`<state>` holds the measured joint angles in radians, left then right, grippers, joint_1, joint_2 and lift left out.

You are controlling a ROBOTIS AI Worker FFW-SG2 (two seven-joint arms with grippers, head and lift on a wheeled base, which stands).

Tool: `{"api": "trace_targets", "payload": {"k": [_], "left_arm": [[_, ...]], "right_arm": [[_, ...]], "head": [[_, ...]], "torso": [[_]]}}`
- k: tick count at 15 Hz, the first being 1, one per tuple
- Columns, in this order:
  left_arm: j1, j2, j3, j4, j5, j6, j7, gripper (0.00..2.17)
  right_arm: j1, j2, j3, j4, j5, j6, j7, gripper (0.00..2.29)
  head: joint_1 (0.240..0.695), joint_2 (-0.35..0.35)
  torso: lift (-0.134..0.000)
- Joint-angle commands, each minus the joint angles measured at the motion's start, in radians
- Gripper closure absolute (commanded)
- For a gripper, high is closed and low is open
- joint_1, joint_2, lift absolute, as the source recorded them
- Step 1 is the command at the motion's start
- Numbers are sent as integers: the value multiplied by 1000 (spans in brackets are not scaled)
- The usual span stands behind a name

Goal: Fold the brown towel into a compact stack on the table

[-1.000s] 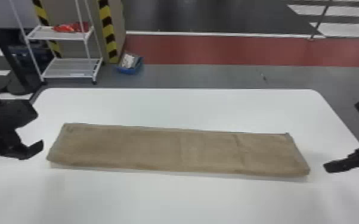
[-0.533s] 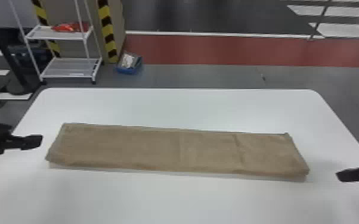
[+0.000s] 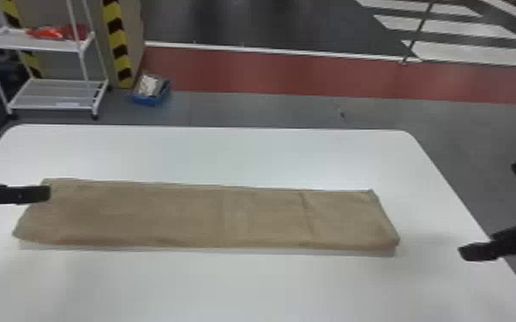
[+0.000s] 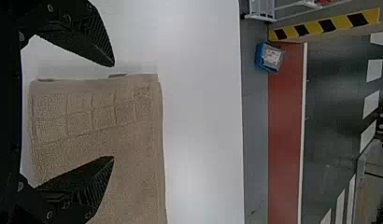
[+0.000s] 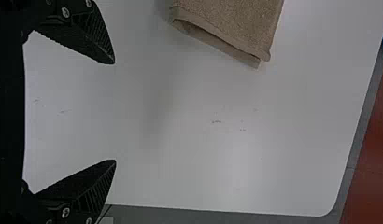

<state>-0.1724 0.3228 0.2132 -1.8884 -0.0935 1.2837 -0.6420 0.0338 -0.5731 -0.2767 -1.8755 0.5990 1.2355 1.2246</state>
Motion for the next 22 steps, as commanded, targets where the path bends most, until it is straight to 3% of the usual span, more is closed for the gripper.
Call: {"api": "trace_targets", "payload": {"k": [1,9,20,22], "left_arm": [[-38,-11,-28,61,-2,-5,25,211],[-87,-19,-81,230,-38,-91,99,265],[-87,-16,-83,282,-57,-103,93,275],[-87,-14,-81,295,-54,-103,85,454]], "right_arm": [[26,-14,-26,-8,-15,-6,-1,134],[90,-11,-73,-10,-35,-43,-2,134],[144,-4,-119,-37,-54,-70,-2,134],[144,-4,-121,-37,-54,-70,-2,134]], "head": [[695,-166],[695,-190],[695,-181],[695,-182]], "torso": [[-124],[-124],[-124],[-124]]}}
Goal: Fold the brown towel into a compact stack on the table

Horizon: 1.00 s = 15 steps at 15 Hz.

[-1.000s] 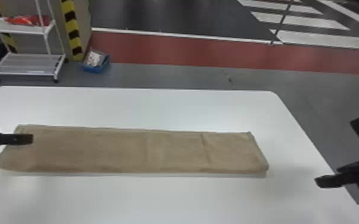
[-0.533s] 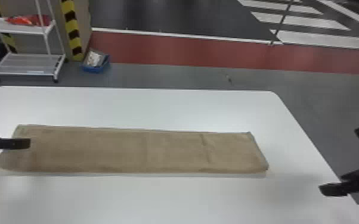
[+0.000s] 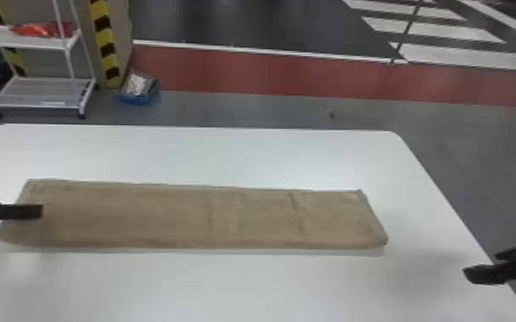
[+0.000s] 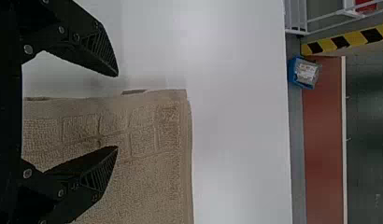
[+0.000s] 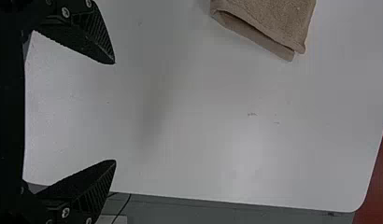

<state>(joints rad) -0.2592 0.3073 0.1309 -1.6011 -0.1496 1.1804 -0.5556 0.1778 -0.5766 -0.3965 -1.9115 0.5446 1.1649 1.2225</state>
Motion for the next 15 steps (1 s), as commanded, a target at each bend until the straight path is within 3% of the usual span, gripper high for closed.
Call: {"api": "trace_targets", "payload": {"k": [1,5,7,8,10,11,12,15], "left_arm": [[0,0,1,9,2,0,-3,454],[0,0,-2,9,4,-3,-6,704],[0,3,-2,7,8,-3,-14,1288],[0,4,-2,7,13,-6,-23,1433],[3,7,1,6,15,-12,-35,1443],[5,7,7,0,21,-12,-40,1757],[9,7,19,-2,35,-12,-38,1885],[12,12,61,-17,78,-6,-101,1889]], "right_arm": [[0,0,-2,-1,0,0,0,134],[0,0,-2,-1,0,3,0,134],[-3,0,-4,-1,0,3,-1,134],[-3,1,-4,-1,2,6,0,134],[-3,1,-4,-1,2,6,0,134],[-3,1,-5,-1,0,6,-1,134],[-3,1,-7,-1,2,6,-1,134],[0,1,-13,-1,0,3,0,134]], "head": [[695,-183],[695,-187],[695,-188],[695,-190],[695,-193],[695,-194],[695,-195],[695,-199]], "torso": [[-124],[-124],[-124],[-124],[-124],[-124],[-124],[-124]]}}
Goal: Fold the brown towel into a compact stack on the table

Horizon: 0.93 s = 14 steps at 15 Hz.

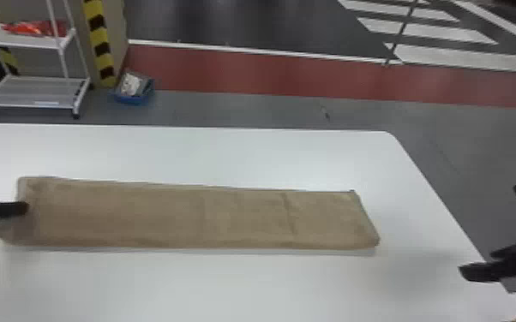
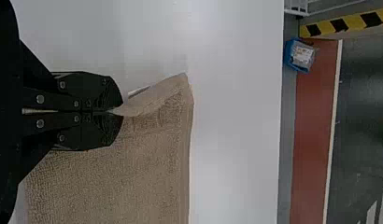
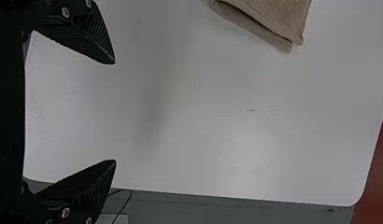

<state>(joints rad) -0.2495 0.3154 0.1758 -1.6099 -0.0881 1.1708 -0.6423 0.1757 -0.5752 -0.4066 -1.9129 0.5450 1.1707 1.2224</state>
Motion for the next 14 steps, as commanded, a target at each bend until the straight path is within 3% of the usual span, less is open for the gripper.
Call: {"api": "trace_targets", "payload": {"k": [1,4,9,11,14], "left_arm": [[13,16,25,-19,16,4,-42,1889],[59,54,62,-68,34,4,-100,1889],[90,131,119,-100,45,22,-137,1889],[90,146,134,-108,50,37,-148,1889],[90,134,130,-203,70,169,-155,1889]], "right_arm": [[4,0,-5,0,0,-3,0,134],[8,0,-11,0,-7,-6,-1,134],[8,6,-11,2,-8,-15,-4,134],[7,6,-11,2,-8,-15,-6,134],[2,6,-14,0,-10,-9,-4,134]], "head": [[695,-202],[695,-209],[695,-169],[695,-148],[695,-126]], "torso": [[-124],[-124],[-124],[-124],[-124]]}}
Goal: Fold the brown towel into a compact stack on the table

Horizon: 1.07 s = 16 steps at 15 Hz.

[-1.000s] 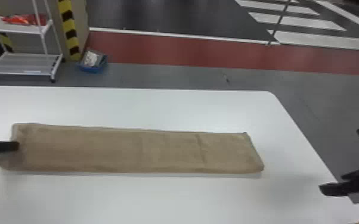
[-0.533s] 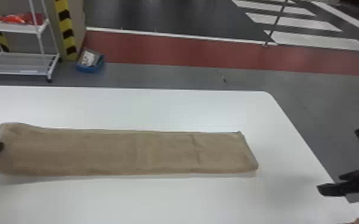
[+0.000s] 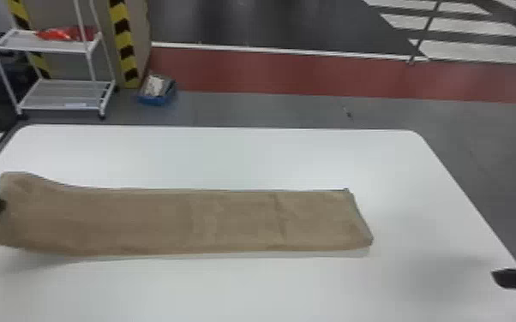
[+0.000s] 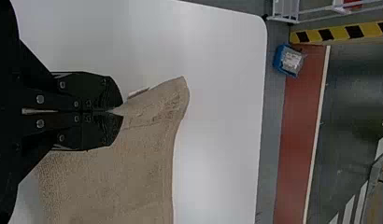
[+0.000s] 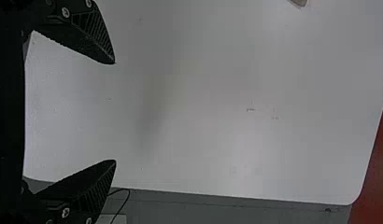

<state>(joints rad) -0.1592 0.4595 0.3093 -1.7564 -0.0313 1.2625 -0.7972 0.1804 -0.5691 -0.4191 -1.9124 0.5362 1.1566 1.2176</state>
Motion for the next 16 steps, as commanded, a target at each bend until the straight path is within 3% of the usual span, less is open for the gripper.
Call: {"api": "trace_targets", "payload": {"k": [1,3,5,9,12,16], "left_arm": [[0,-25,-10,-107,24,154,-1,1889],[-3,-81,-64,-242,22,265,4,1889],[-37,-131,-138,-319,10,309,16,1889],[-146,-272,-283,-348,-33,309,49,1889],[-155,-323,-414,-380,-110,309,49,1889],[-151,-418,-510,-374,-142,309,88,1889]], "right_arm": [[-2,2,-1,-7,-1,5,0,134],[1,2,-6,-8,-2,5,2,134],[8,0,-15,-16,-7,9,2,134],[24,-3,-20,-17,-8,-1,2,134],[28,-11,-21,-17,-16,-10,2,134],[36,-26,-30,-16,-31,-22,0,134]], "head": [[695,-129],[695,-154],[695,-225],[695,-336],[695,-350],[695,-350]], "torso": [[-124],[-124],[-124],[-124],[-124],[-124]]}}
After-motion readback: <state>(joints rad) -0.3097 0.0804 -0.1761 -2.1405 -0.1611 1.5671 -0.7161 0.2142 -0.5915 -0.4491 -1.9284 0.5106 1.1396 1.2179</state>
